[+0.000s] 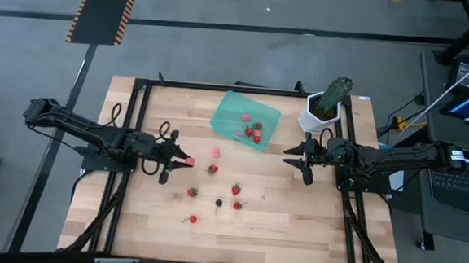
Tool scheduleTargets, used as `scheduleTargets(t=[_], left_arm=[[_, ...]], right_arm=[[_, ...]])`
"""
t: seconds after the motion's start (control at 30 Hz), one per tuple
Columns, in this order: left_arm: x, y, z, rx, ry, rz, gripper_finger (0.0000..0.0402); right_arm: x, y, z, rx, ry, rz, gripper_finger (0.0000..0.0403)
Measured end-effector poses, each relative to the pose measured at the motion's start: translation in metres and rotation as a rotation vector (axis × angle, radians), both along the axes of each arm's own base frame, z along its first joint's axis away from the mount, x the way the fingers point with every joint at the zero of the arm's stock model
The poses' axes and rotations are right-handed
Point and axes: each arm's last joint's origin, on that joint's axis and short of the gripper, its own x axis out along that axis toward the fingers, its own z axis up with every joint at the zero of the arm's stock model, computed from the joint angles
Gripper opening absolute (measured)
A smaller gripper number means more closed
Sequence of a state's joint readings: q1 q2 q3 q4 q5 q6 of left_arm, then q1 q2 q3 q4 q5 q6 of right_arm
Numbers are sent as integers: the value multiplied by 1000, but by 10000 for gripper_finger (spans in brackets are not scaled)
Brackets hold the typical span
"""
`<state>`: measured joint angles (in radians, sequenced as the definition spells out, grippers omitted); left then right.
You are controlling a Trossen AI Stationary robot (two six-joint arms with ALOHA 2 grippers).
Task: Pick and placing Produce into tupperware
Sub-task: Put the pink peach into the light blue bin
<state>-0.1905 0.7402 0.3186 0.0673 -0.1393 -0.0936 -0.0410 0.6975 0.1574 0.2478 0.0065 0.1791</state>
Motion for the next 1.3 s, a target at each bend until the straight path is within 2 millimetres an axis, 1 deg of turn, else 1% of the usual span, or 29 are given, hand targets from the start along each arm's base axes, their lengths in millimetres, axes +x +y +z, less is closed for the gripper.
scheduleTargets(t=[0.17, 0.27, 0.33, 0.43, 0.63, 0.7, 1.03, 1.3], left_arm=[[-7, 1, -19, -16, -63, -8, 73], [-9, 1, -26, -28, -107, -20, 73], [-10, 2, -28, -26, -121, 10, 73], [-10, 6, -29, -11, -121, 129, 73], [-10, 11, -30, 42, -127, 301, 73], [-10, 12, -30, 52, -130, 335, 72], [-11, 15, -29, 102, -133, 437, 72], [-11, 17, -29, 113, -131, 465, 71]], right_arm=[[0, 0, 0, 0, 0, 0, 154], [0, 0, 0, 0, 0, 0, 154], [0, 0, 0, 0, 0, 0, 154], [0, 0, 0, 0, 0, 0, 154], [0, 0, 0, 0, 0, 0, 154], [0, 0, 0, 0, 0, 0, 154], [0, 0, 0, -2, -1, 0, 154], [0, 0, 0, -4, 0, 1, 154]])
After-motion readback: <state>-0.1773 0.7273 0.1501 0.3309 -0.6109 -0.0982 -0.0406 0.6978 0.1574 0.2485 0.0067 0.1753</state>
